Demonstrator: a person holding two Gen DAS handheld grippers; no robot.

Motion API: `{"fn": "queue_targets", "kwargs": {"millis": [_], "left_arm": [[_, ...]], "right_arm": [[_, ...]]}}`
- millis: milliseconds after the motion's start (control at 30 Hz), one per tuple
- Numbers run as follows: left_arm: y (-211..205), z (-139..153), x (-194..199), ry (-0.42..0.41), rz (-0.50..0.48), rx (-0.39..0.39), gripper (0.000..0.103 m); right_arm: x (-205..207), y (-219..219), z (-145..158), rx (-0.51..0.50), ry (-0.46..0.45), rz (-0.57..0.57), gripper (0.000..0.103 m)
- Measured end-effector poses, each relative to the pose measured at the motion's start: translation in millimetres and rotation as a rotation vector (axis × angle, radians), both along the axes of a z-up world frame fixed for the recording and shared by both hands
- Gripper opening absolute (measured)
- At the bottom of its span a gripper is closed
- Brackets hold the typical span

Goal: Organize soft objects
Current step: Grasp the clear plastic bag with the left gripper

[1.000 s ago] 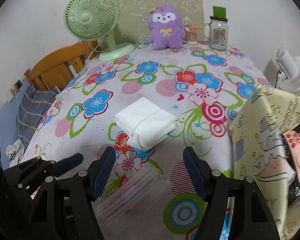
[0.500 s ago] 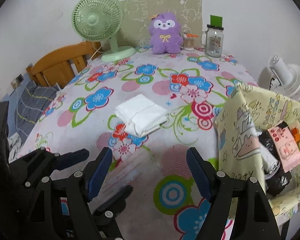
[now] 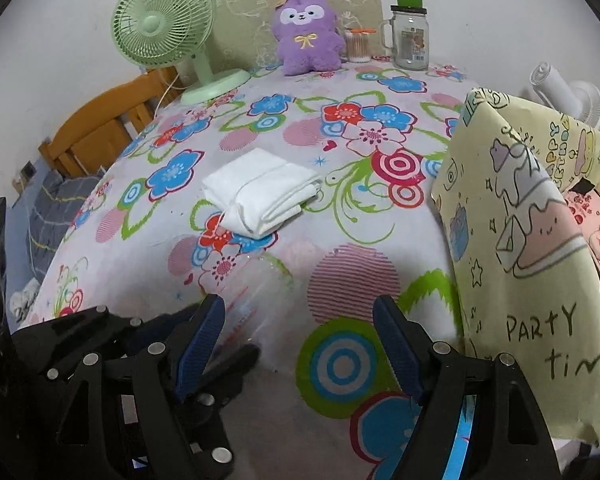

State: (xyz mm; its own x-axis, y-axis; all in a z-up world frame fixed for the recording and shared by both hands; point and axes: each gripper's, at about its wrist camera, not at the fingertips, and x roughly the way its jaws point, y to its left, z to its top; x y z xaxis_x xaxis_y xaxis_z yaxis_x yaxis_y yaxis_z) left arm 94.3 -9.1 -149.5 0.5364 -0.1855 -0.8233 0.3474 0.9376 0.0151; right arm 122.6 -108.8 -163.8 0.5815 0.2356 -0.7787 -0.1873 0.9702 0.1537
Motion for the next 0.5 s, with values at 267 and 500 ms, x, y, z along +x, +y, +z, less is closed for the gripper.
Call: {"fn": "queue_targets", "kwargs": {"millis": [267,500], "left_arm": [[22,13,7,-0.032,0.067,0.010,0.021],[47,21,22,-0.044,0.128,0.034,0.021]], "right_arm": [[15,18,11,0.002,-0.037,0.032,0.080],[34,32,22,0.004,-0.074,0.032,0.088]]}}
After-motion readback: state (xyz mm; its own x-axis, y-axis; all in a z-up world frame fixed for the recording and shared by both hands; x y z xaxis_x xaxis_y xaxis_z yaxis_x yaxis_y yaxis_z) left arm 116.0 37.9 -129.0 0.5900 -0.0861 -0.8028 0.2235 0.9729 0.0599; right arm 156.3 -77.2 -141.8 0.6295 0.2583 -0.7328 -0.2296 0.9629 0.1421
